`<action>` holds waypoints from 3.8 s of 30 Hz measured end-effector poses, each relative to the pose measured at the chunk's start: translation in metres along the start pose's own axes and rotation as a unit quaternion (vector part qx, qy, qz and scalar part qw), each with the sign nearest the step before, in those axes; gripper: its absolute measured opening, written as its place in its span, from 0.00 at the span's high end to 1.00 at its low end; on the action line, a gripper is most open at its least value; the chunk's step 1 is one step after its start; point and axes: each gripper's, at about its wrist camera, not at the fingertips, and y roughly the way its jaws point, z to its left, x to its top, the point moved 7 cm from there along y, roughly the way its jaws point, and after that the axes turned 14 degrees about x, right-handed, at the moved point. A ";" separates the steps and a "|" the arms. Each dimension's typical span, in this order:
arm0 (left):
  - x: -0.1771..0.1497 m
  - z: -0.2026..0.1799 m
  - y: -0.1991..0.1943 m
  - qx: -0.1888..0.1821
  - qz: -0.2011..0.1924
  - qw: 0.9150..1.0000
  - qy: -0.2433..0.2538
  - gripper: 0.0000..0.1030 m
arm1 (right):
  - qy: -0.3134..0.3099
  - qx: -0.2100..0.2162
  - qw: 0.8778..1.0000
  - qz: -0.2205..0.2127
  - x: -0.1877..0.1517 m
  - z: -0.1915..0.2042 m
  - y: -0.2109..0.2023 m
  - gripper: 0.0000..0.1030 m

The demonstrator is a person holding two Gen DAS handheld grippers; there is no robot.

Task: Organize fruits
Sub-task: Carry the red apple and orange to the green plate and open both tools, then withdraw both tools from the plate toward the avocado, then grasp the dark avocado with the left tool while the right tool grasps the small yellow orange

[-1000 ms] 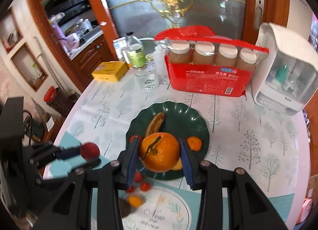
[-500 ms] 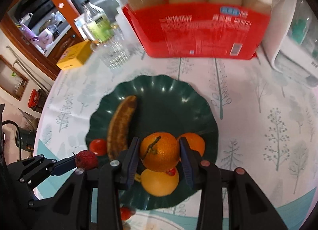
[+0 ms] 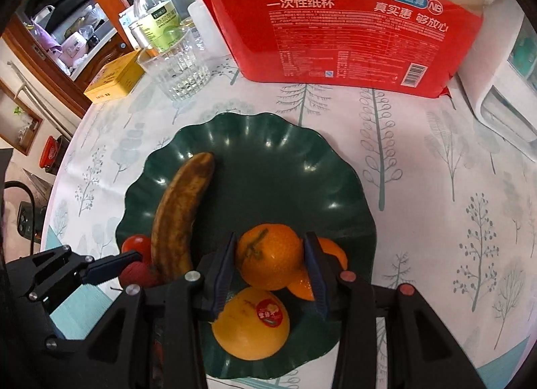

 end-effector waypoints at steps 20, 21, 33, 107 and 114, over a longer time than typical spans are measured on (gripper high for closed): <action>-0.030 0.012 -0.036 0.007 -0.018 1.000 -0.014 0.40 | -0.003 0.007 0.999 -0.035 -0.014 0.017 -0.042 0.58; -0.032 0.014 -0.040 0.008 -0.019 1.000 -0.017 0.40 | -0.003 0.007 0.999 -0.037 -0.015 0.018 -0.045 0.58; -0.067 0.036 -0.087 0.005 -0.043 0.997 -0.063 0.37 | 0.000 0.020 0.998 -0.060 -0.048 0.040 -0.089 0.58; -0.203 -0.013 -0.034 0.003 -0.020 0.994 -0.109 0.16 | 0.061 0.055 0.996 -0.037 -0.223 0.035 -0.082 0.58; -0.193 -0.013 -0.021 0.013 -0.010 0.993 -0.118 0.16 | 0.064 0.055 0.996 -0.026 -0.223 0.031 -0.072 0.58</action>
